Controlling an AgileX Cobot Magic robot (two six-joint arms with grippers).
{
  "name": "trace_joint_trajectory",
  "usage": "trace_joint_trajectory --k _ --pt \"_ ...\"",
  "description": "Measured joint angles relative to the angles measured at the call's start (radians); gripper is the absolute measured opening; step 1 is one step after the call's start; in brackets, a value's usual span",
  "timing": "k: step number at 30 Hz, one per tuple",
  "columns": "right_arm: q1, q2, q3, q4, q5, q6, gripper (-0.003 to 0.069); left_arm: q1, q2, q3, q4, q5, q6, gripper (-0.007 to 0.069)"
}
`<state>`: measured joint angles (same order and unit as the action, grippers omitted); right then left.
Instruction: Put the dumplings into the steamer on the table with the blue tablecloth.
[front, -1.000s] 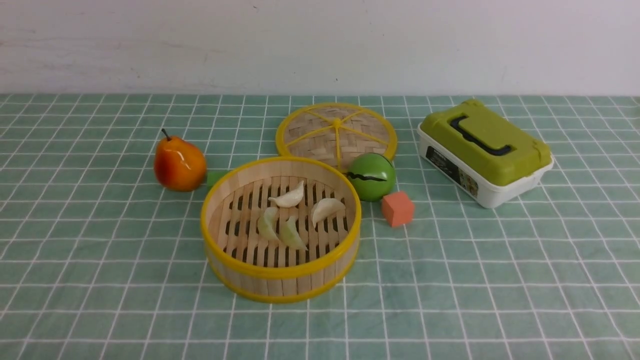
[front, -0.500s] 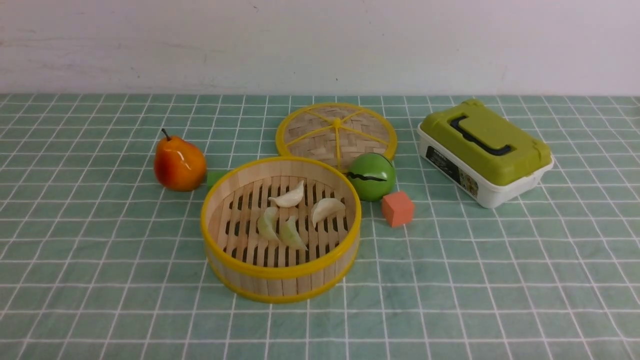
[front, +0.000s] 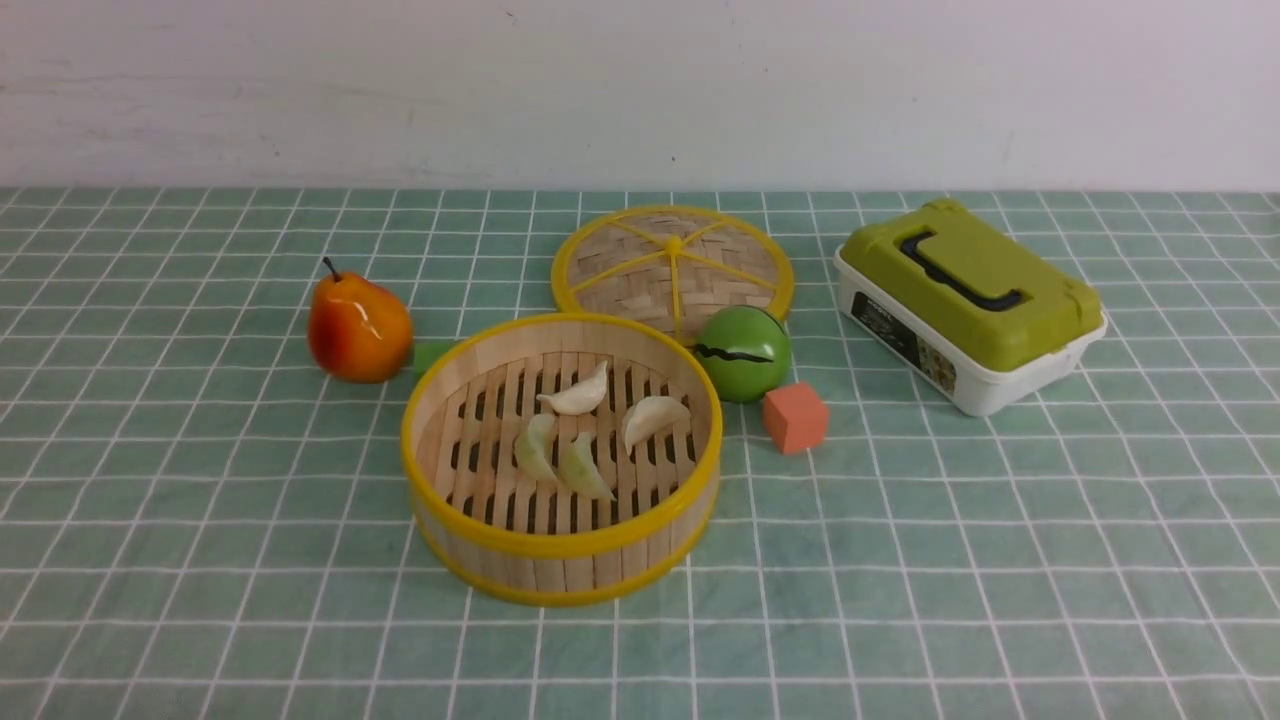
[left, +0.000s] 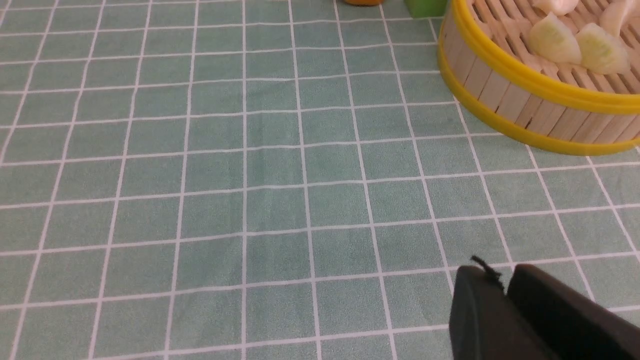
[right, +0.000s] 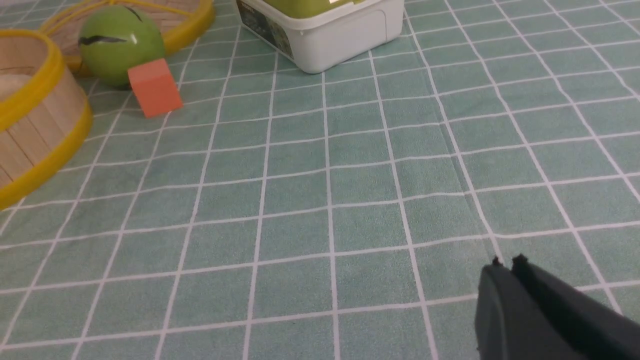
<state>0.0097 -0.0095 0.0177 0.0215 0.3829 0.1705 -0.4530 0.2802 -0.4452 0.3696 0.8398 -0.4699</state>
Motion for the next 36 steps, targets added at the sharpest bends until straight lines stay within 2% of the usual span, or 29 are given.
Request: trace_joint_trajectory --k 14,19,24,28,30,33,36 --pt "0.000 0.000 0.000 0.001 0.000 0.000 0.0032 0.000 -0.002 0.001 0.000 -0.002 0.000 0.0092" --pt "-0.001 0.000 0.000 0.002 0.000 0.000 0.0041 0.017 -0.096 0.049 -0.006 -0.086 0.000 0.0093" --pt "-0.001 0.000 0.000 0.001 0.001 0.000 0.0044 0.135 -0.270 0.114 -0.044 -0.222 0.021 0.0095" --pt "-0.002 -0.001 0.000 0.001 0.001 0.000 0.0052 0.275 -0.294 0.178 -0.151 -0.369 0.031 0.0099" --pt "-0.003 -0.001 0.000 0.001 0.001 0.000 0.0055 0.351 -0.294 0.247 -0.235 -0.490 0.031 0.0101" --pt "-0.003 -0.001 0.000 0.000 0.001 0.000 0.0058 0.407 -0.294 0.338 -0.314 -0.639 0.034 0.0101" --pt "-0.003 -0.001 0.000 0.000 0.001 0.000 0.0062 0.415 -0.294 0.431 -0.342 -0.714 0.062 0.0101"
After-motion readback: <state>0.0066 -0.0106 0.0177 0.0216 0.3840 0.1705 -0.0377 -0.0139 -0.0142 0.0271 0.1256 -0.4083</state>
